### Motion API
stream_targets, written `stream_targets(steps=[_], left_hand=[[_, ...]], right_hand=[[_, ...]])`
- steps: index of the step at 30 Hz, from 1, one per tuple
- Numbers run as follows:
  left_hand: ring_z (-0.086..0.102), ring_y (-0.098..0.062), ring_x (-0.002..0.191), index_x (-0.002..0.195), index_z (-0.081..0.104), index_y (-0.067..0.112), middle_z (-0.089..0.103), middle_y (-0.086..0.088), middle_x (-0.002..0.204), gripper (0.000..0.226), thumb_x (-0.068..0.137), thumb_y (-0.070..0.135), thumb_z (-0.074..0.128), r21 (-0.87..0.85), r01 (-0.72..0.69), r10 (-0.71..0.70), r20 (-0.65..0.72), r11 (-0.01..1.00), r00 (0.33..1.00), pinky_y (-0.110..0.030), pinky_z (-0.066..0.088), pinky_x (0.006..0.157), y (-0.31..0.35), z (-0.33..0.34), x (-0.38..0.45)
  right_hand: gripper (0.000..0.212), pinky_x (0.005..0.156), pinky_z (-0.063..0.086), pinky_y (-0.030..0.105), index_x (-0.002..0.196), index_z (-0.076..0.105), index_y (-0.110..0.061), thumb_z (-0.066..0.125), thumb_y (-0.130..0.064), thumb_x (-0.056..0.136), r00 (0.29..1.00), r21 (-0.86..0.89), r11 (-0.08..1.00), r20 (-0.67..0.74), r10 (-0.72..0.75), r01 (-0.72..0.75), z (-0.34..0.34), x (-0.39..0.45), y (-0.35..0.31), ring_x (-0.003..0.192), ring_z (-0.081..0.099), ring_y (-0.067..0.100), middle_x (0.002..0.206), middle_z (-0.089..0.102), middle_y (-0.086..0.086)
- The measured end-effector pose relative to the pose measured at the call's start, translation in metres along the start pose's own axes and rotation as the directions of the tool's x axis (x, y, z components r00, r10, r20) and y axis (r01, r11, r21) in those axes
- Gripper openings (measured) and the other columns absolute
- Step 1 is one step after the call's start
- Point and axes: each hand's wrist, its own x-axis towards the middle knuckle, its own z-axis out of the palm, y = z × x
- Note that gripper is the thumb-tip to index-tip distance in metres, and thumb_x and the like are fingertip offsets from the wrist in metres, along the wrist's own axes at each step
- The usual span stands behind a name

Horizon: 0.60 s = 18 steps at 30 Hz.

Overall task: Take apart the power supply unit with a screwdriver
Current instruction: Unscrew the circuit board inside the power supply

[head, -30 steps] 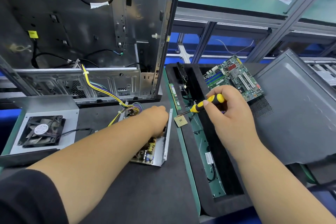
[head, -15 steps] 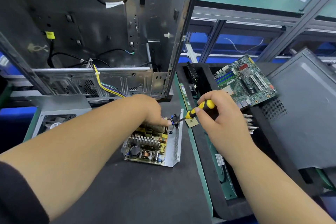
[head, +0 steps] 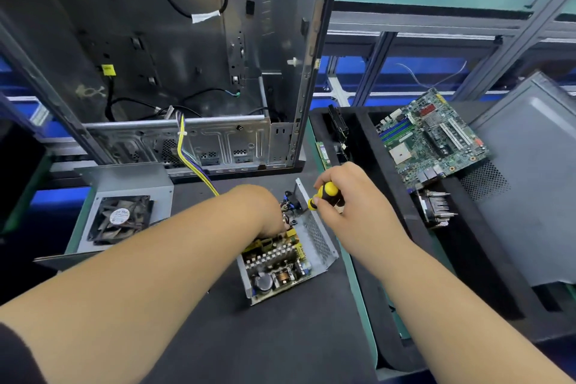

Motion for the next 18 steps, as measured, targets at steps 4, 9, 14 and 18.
stream_targets(steps=[4,9,14,18], left_hand=[[0.054,-0.029,0.116,0.13,0.06,0.012,0.059,-0.008,0.116,0.072,0.093,0.069,0.036,-0.061,-0.019,0.021,0.029,0.998,0.999,-0.04,0.043,0.096,-0.003,-0.001,-0.002],[0.044,-0.028,0.134,0.139,0.051,0.012,0.047,-0.011,0.147,0.09,0.086,0.081,0.028,-0.281,-0.044,0.061,0.054,0.959,0.997,-0.04,0.035,0.106,-0.024,-0.004,0.012],[0.056,-0.023,0.103,0.124,0.059,0.014,0.063,-0.008,0.121,0.048,0.095,0.051,0.053,-0.314,-0.193,0.137,-0.19,0.93,0.972,-0.03,0.042,0.08,-0.028,-0.002,0.03],[0.062,-0.025,0.096,0.108,0.069,0.01,0.068,-0.009,0.106,0.046,0.09,0.052,0.06,-0.432,-0.206,0.125,-0.209,0.878,0.97,-0.034,0.048,0.079,-0.027,0.0,0.044]], right_hand=[[0.014,0.072,0.051,0.045,0.098,0.056,-0.023,0.066,-0.016,0.09,1.0,-0.005,1.0,0.012,0.022,-0.022,0.002,0.0,-0.001,0.073,0.055,0.02,0.093,0.044,-0.011],[0.013,0.074,0.05,0.043,0.1,0.058,-0.022,0.066,-0.016,0.091,0.998,-0.011,0.998,0.023,0.066,-0.065,0.007,0.002,-0.003,0.079,0.056,0.018,0.097,0.046,-0.008],[0.013,0.076,0.05,0.042,0.102,0.058,-0.02,0.065,-0.016,0.092,0.995,-0.048,0.996,0.044,0.084,-0.082,0.011,0.002,-0.006,0.081,0.055,0.018,0.1,0.047,-0.006],[0.014,0.074,0.049,0.039,0.102,0.057,-0.021,0.065,-0.017,0.092,0.995,-0.077,0.993,0.04,0.092,-0.089,0.015,0.002,-0.007,0.079,0.053,0.014,0.1,0.046,-0.008]])
